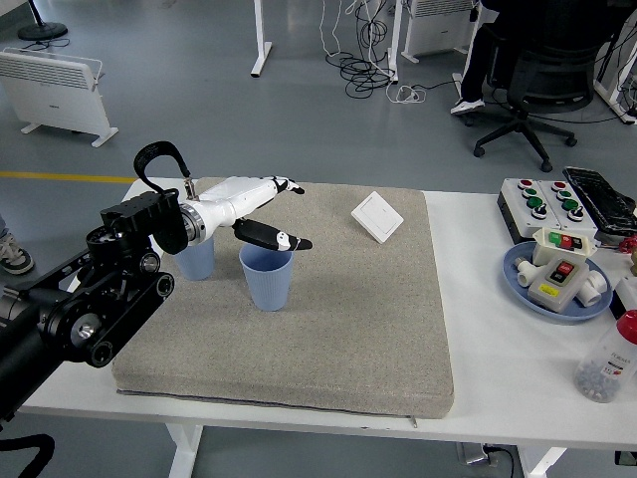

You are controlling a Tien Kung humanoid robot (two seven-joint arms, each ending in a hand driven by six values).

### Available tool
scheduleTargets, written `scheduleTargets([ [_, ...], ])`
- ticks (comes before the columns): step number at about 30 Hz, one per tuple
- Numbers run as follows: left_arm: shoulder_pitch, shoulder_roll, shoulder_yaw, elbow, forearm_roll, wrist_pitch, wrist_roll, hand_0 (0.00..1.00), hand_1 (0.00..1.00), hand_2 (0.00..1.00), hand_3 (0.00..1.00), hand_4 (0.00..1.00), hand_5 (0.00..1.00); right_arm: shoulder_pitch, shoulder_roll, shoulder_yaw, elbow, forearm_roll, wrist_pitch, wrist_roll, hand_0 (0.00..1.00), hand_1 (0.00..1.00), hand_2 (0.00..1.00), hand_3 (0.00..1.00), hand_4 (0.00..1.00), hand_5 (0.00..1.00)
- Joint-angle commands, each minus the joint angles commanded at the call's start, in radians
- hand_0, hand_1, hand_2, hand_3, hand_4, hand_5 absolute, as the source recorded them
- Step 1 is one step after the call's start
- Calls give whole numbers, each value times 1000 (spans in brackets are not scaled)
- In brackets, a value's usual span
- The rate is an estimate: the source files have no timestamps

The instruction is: Push cup pick cup insert cup

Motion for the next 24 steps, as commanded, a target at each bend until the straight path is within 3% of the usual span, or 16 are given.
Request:
scheduleTargets([
  [7, -19, -38, 28, 68, 35, -81, 42, 927, 938, 998, 973, 998, 697, -7, -2, -4, 0, 0, 0, -2, 692, 596, 618, 546, 106, 464],
  [12, -23, -46, 42, 94, 76, -79, 41, 927, 938, 998, 973, 998, 697, -9, -3, -4, 0, -4, 0, -5, 692, 596, 618, 546, 106, 464],
  [13, -23, -47, 43, 99, 85, -79, 40, 890, 911, 998, 957, 998, 645, -9, -3, -4, 0, -5, 0, -5, 692, 596, 618, 547, 106, 464],
  [15, -22, -48, 38, 108, 97, -77, 39, 890, 911, 998, 957, 998, 645, -10, -3, -5, 0, -5, -1, -6, 692, 596, 618, 547, 106, 464],
  [18, -22, -46, 34, 111, 104, -79, 40, 890, 911, 998, 957, 998, 645, -10, -2, -5, 0, -4, -1, -6, 692, 596, 618, 547, 106, 464],
  [19, -21, -45, 34, 111, 107, -81, 42, 811, 877, 989, 939, 998, 630, -11, -2, -4, 0, -5, -1, -6, 692, 596, 618, 546, 106, 463],
  [24, -20, -43, 34, 104, 134, -70, 20, 811, 877, 989, 939, 998, 630, -11, -1, -4, 0, -6, -2, -7, 692, 596, 618, 546, 106, 463],
])
